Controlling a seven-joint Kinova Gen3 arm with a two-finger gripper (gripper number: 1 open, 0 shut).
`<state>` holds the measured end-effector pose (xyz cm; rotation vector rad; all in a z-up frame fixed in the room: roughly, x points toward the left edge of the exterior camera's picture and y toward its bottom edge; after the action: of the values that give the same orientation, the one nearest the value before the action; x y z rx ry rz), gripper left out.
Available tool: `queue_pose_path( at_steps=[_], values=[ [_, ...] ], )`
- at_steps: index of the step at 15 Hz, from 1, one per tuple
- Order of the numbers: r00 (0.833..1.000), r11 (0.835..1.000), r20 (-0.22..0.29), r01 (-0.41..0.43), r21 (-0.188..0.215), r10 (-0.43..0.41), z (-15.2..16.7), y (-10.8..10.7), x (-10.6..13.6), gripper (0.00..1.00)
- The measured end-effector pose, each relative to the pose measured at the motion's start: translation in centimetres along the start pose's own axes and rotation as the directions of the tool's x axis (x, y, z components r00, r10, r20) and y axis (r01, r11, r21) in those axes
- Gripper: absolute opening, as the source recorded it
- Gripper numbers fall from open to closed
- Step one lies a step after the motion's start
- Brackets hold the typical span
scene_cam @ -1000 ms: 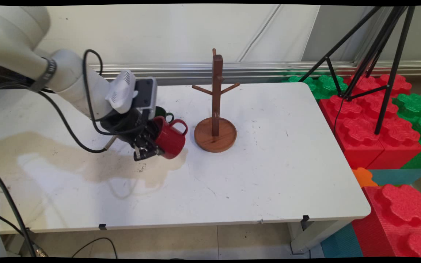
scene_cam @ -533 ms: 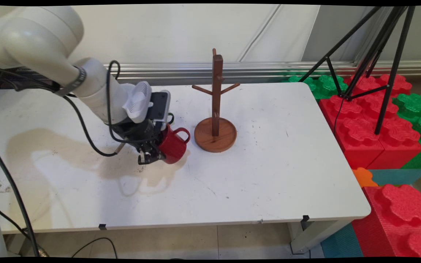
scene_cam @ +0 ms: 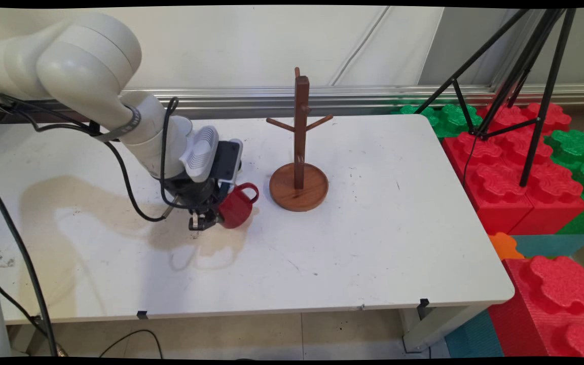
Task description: Place the picked object on the table
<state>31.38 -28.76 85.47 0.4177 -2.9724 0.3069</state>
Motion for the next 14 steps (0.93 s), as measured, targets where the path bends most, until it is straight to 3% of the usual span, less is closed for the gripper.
queue_pose_path(
  at_steps=[14],
  values=[
    [0.994, 0.996, 0.074, -0.084, 0.01, 0.083, 2.5, -0.1, 0.7, 0.0]
  ],
)
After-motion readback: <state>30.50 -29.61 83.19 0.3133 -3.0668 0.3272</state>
